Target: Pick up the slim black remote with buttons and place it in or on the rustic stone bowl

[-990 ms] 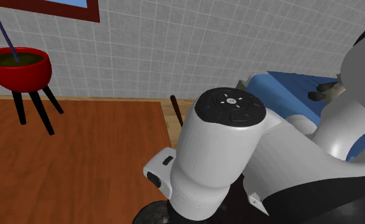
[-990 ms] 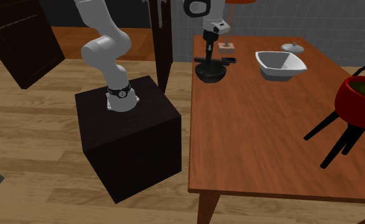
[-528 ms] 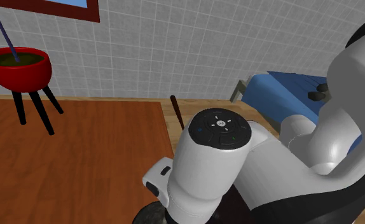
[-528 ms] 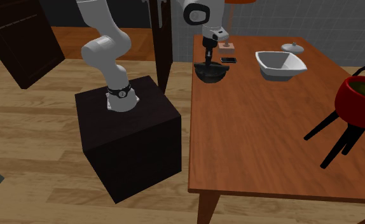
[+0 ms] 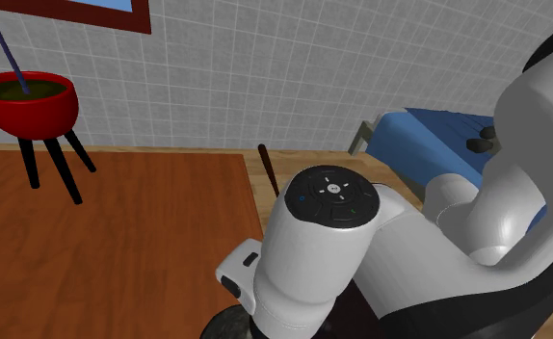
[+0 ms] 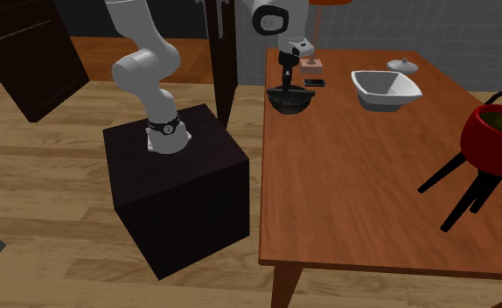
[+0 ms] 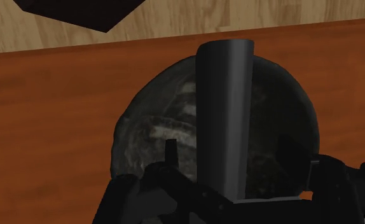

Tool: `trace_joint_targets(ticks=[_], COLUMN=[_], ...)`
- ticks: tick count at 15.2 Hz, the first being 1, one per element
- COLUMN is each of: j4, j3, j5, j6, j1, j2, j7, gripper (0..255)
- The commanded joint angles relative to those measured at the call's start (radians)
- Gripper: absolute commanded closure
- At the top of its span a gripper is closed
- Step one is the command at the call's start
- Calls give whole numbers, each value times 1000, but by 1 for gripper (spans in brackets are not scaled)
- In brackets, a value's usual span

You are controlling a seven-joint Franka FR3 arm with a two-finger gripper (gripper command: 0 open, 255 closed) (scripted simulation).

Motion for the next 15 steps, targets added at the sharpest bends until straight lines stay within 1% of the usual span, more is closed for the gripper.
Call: trace_joint_targets(ticks=[1,4,8,15], j4=[0,0,64,64], j3=[0,0,-25,-25], j5=[0,0,35,35], j6=[0,0,-139,-139], j1=[0,0,-1,-1], j2=[0,0,-82,-82], j7=[0,0,-30,-30], gripper=[0,0,0,0])
